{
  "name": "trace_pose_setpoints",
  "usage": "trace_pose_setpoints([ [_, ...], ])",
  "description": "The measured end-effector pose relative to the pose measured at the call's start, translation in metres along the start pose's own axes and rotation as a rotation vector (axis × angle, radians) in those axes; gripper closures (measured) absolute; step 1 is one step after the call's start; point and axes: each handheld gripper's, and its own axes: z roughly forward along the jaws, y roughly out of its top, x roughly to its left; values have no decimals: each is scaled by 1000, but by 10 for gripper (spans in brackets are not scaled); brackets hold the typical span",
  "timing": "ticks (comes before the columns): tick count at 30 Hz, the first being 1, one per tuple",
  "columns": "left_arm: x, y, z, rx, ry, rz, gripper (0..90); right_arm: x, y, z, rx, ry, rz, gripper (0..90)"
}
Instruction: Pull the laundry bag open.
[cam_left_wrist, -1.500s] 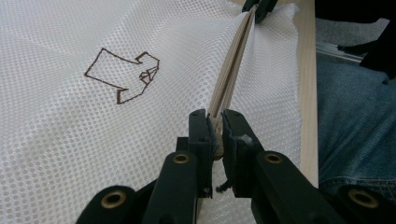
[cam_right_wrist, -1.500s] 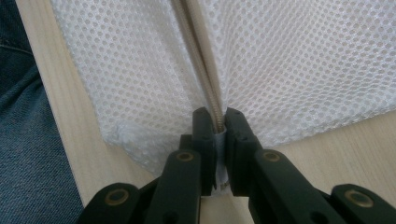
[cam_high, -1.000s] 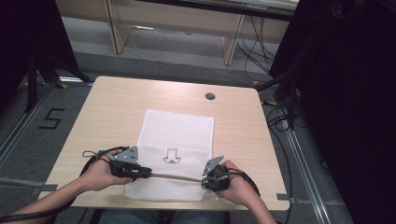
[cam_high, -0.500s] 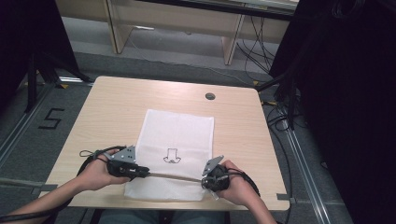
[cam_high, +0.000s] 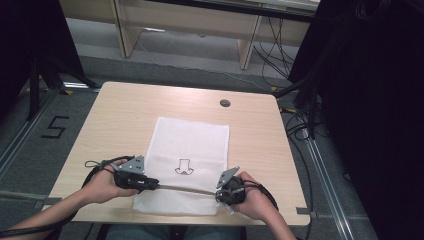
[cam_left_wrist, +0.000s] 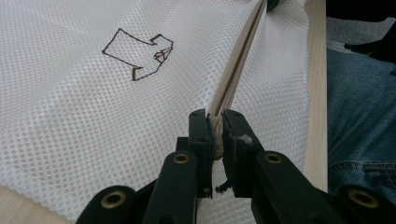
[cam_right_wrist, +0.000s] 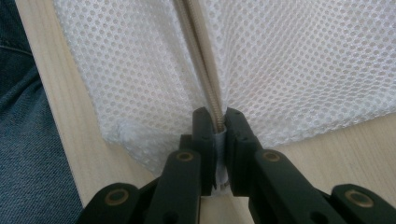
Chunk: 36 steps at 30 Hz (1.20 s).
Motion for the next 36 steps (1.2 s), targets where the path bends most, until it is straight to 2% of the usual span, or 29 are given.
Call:
trace_pose_setpoints([
  [1,0,0,-1,7,2,9,822,0,0,0,2,1,-1,849],
  [2,0,-1,0,-8,-5,-3,822,0,0,0,2,1,0,849],
  [4,3,-2,-3,7,21,16,822,0,0,0,2,0,0,849],
  [5,4,-3,-3,-2,14,-7,822,0,0,0,2,3,2,849],
  [6,5,-4,-6,4,22,-4,822,0,0,0,3,2,4,849],
  [10,5,-6,-6,-7,9,-25,822,0,0,0,2,2,2,849],
  [11,6,-5,-7,9,17,4,822,0,0,0,3,3,3,849],
  [14,5,-6,-7,-3,15,-16,822,0,0,0,2,0,2,849],
  [16,7,-5,-8,2,17,9,822,0,0,0,2,-2,1,849],
  [20,7,-7,-8,0,11,2,822,0,0,0,2,0,3,849],
  [22,5,-8,-7,-9,2,-23,822,0,0,0,2,1,1,849],
  [25,6,-8,-8,-4,0,-16,822,0,0,0,2,0,2,849],
  [28,7,-10,-9,17,29,-3,822,0,0,0,0,-4,1,849],
  [30,11,-14,-14,4,26,-34,823,0,-1,-1,1,-1,4,849],
  [31,12,-15,-15,6,29,-26,823,0,-1,-1,2,-2,8,849],
  [32,11,-15,-16,-8,19,-47,822,0,0,-1,5,0,7,849],
  [33,10,-15,-17,0,30,-22,822,0,0,-1,5,2,6,849],
  [36,9,-15,-15,3,32,-24,822,0,0,-1,5,0,5,849],
])
